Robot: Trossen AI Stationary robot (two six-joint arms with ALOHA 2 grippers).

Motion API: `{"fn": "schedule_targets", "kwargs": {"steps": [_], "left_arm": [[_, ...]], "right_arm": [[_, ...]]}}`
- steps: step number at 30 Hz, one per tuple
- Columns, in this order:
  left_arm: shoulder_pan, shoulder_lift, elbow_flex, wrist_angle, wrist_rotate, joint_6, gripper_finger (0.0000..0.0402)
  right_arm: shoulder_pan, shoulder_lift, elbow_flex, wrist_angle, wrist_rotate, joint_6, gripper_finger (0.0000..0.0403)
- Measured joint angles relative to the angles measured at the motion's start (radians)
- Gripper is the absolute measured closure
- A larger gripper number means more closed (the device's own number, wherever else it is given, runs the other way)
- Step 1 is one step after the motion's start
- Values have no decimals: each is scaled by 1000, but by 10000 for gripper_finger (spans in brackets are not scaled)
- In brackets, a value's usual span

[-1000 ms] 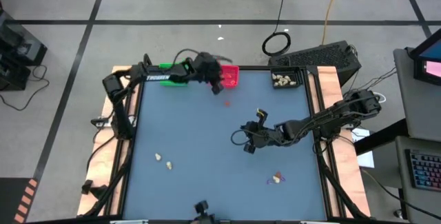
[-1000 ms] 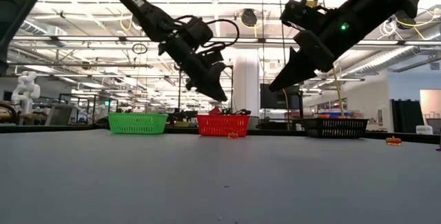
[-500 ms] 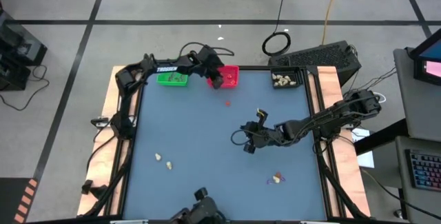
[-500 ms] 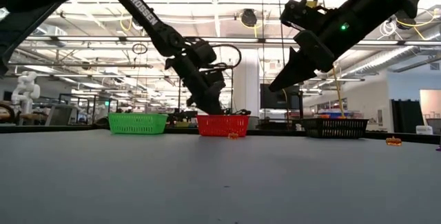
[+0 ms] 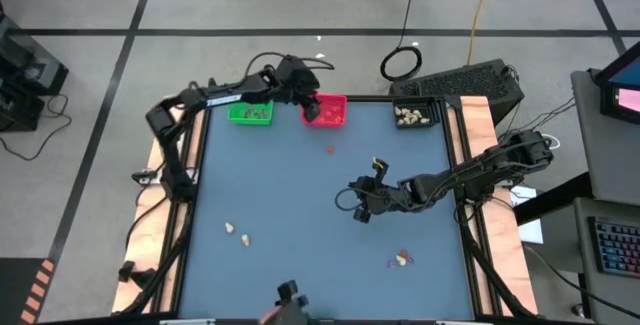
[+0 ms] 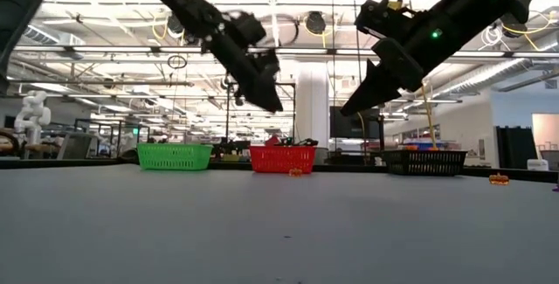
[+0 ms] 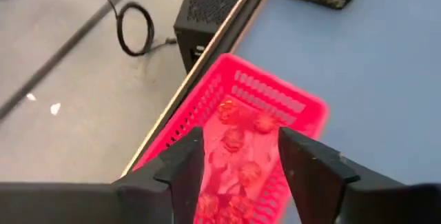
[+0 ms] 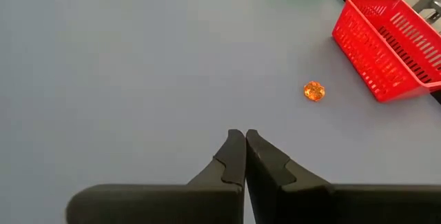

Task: Sort Halloween decoration
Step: Put the white skull toy into the black bin

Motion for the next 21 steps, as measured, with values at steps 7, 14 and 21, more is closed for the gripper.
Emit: {"fn": "schedule_targets", "kwargs": {"steps": [7,14,21], "left_arm": [[-133,-169,-189,133,-128,13,268],[-336,-320,-500,449,-289,-20,307],[-584,-408,-754,734,-435,-50,313]], "right_arm": [[16,7,-17,30,29,-2,403],[64,10,-114,169,-40,40,403],[178,-18,-114,37,-286,255,403]]}}
